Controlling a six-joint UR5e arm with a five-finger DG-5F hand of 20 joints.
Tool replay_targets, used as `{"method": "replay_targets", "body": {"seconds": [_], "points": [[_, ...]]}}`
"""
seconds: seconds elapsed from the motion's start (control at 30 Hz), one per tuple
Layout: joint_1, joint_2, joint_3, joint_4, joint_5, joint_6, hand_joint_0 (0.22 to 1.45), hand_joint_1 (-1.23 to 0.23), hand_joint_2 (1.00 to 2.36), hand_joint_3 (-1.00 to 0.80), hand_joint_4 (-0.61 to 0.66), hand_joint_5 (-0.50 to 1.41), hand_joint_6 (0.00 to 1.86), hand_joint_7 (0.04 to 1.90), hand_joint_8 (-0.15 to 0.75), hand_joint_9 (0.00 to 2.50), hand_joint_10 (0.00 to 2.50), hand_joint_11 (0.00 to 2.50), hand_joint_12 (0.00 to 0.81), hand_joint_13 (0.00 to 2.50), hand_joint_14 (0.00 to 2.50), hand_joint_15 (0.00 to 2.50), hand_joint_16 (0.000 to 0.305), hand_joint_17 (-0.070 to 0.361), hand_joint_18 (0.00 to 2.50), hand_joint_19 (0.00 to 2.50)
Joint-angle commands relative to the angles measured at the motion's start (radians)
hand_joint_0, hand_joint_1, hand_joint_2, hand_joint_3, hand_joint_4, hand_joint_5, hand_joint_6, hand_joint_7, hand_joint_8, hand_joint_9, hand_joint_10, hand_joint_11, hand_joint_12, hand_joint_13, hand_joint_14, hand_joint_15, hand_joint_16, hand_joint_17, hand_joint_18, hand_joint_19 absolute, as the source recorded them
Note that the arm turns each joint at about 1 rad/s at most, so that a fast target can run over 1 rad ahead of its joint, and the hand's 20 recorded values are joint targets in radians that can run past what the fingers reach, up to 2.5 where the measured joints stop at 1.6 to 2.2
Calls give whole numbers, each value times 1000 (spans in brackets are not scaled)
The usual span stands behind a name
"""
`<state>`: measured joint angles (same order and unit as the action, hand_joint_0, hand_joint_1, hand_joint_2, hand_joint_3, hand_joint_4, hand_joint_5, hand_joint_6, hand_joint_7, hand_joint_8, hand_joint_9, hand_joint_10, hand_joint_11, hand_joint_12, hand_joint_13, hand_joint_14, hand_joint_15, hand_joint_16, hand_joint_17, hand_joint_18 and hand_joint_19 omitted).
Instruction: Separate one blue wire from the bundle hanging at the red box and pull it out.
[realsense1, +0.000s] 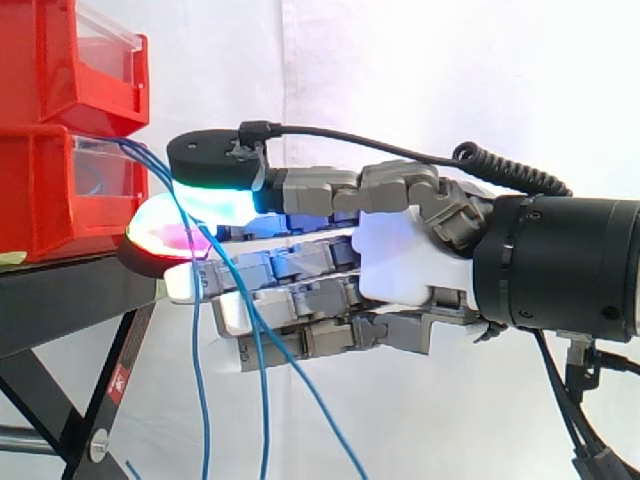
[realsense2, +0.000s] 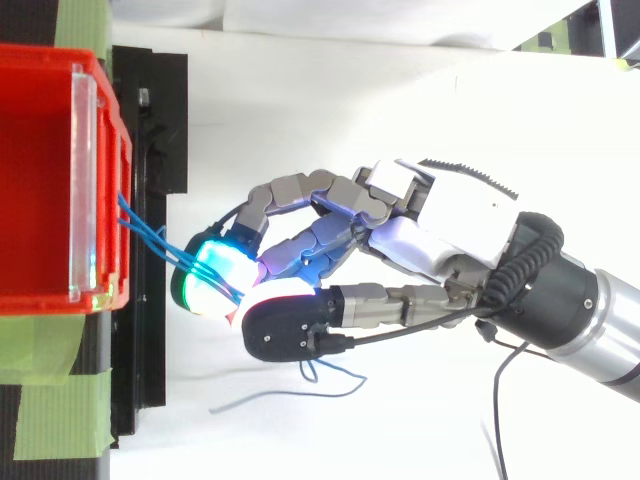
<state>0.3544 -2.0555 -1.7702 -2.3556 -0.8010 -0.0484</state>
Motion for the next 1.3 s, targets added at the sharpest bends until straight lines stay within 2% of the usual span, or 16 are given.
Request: {"method": "replay_targets", "body": {"seconds": [0.0, 0.17, 0.47, 0.8, 0.97, 1.13, 1.27], "points": [[0, 0, 0, -1, -1, 19, 606, -730, 1022, -117, 161, -169, 843, 861, 360, 871, 17, 645, 497, 1086, 24, 755, 50, 112, 826, 415], [0, 0, 0, -1, -6, 39, 602, -729, 1022, -113, 156, -169, 846, 848, 361, 818, 14, 640, 507, 982, 20, 677, 51, 116, 807, 417], [0, 0, 0, -1, -6, 39, 603, -722, 1019, -112, 149, -169, 848, 859, 358, 750, 13, 614, 516, 878, 19, 545, 53, 119, 769, 374], [0, 0, 0, -1, -6, 39, 605, -704, 1018, -112, 172, -171, 856, 836, 370, 672, 13, 473, 537, 812, 8, 225, 54, 121, 756, 244], [0, 0, 0, -1, -6, 39, 606, -690, 1019, -113, 181, -173, 858, 837, 380, 674, 12, 439, 552, 1009, 6, 178, 52, 118, 738, 194], [0, 0, 0, -1, -6, 39, 607, -681, 1019, -117, 190, -175, 860, 842, 379, 680, 11, 436, 537, 1313, 14, 422, 52, 117, 748, 211], [0, 0, 0, -1, -6, 39, 606, -678, 1020, -117, 188, -176, 861, 831, 381, 692, 11, 437, 528, 1391, 19, 537, 52, 116, 750, 243]]}}
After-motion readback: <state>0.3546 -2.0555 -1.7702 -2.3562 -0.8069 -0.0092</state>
